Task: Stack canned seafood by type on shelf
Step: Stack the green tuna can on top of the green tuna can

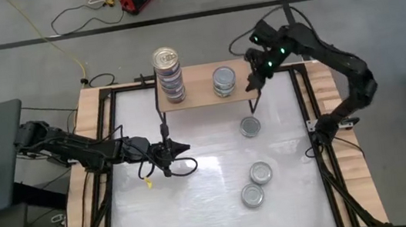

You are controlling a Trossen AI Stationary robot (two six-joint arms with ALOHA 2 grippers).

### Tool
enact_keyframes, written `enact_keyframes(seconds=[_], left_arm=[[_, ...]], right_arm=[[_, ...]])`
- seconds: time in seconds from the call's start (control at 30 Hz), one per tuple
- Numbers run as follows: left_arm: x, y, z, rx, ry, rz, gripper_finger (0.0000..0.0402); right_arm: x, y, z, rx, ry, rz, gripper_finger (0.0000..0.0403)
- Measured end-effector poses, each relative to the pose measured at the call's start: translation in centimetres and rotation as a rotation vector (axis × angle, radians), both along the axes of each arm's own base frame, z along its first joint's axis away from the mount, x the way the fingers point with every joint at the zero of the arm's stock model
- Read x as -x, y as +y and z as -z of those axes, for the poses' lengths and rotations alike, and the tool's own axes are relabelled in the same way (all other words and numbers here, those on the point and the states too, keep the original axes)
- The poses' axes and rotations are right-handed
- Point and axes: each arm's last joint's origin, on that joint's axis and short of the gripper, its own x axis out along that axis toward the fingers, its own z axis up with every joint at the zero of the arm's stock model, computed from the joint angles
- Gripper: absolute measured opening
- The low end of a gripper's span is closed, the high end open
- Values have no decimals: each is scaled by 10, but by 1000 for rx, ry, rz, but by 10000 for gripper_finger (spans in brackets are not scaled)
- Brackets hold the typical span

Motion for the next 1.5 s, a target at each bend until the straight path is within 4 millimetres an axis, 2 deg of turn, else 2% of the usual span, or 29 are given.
enact_keyframes(seconds=[0.27, 0.5, 0.6, 0.8, 1.0, 1.13, 1.27, 1.5], left_arm=[[0, 0, -1, 61, -20, -3, 0], [0, 0, -1, 125, -31, -14, 0], [-1, -1, -3, 189, -58, -18, 0], [-1, -11, -7, 351, -74, 66, 0], [1, -18, -5, 530, -70, 43, 1], [4, -32, -5, 579, -51, 100, 18], [5, -39, -10, 657, -141, 20, 52], [1, -36, -25, 785, -230, -46, 85]], right_arm=[[-1, 71, 51, 43, 43, 8, 276], [-12, 140, 77, 239, 71, -98, 276], [-18, 172, 80, 317, 3, -123, 276], [-18, 233, 94, 344, -132, -185, 276], [-27, 291, 130, 368, -176, -299, 276], [-38, 318, 147, 363, -124, -330, 276], [-42, 337, 158, 378, -94, -374, 276], [-40, 358, 145, 359, -41, -360, 276]])
